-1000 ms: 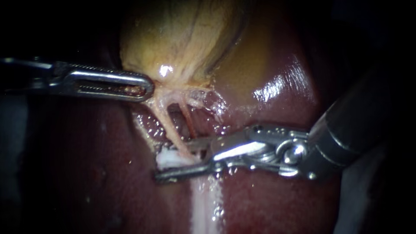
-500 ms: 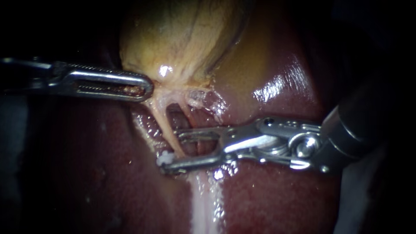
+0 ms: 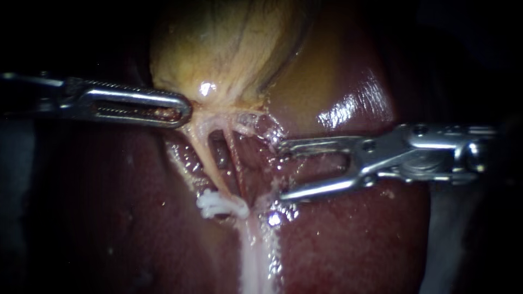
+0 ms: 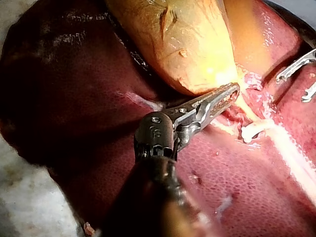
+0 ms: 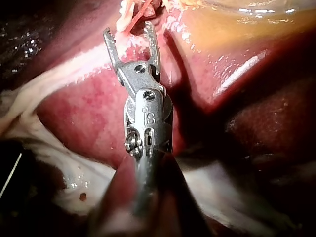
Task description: Going back second clip left tube
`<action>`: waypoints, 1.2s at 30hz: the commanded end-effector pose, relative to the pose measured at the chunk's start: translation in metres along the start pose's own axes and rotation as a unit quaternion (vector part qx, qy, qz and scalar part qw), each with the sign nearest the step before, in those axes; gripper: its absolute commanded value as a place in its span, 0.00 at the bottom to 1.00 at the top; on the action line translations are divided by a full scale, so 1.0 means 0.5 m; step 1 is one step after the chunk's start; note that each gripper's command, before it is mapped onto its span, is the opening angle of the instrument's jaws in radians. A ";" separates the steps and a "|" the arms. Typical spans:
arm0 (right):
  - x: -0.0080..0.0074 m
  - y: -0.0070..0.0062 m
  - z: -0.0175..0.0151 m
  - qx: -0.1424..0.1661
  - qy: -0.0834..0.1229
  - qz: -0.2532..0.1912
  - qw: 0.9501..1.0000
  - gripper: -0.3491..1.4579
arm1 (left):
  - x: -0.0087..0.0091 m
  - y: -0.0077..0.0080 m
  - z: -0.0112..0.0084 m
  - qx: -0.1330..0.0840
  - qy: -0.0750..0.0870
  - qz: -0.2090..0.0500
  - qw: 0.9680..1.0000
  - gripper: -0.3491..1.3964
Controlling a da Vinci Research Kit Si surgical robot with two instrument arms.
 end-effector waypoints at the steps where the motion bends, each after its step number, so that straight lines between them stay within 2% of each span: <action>1: 0.0002 0.0001 -0.0007 -0.001 0.000 -0.004 1.000 0.47 | 0.0001 0.0000 0.0001 0.000 0.000 0.000 1.000 0.00; 12: 0.0003 -0.0008 -0.0039 0.003 -0.001 -0.003 1.000 0.47 | 0.0007 -0.0014 0.0022 0.002 0.001 0.000 1.000 0.00; 19: 0.0004 -0.0013 -0.0039 0.004 -0.001 -0.003 1.000 0.47 | -0.0003 -0.0060 0.0076 0.007 0.006 0.003 1.000 0.00; 22: 0.0004 -0.0015 -0.0041 0.004 -0.001 -0.003 1.000 0.47 | -0.0011 -0.0073 0.0103 0.010 0.003 0.008 1.000 0.00; 28: 0.0004 -0.0018 -0.0041 0.004 -0.001 -0.004 1.000 0.47 | -0.0025 -0.0082 0.0145 0.008 -0.005 0.005 1.000 0.00; 36: 0.0005 -0.0020 -0.0041 0.005 -0.001 -0.004 1.000 0.47 | -0.0030 -0.0083 0.0162 0.005 -0.008 0.003 1.000 0.00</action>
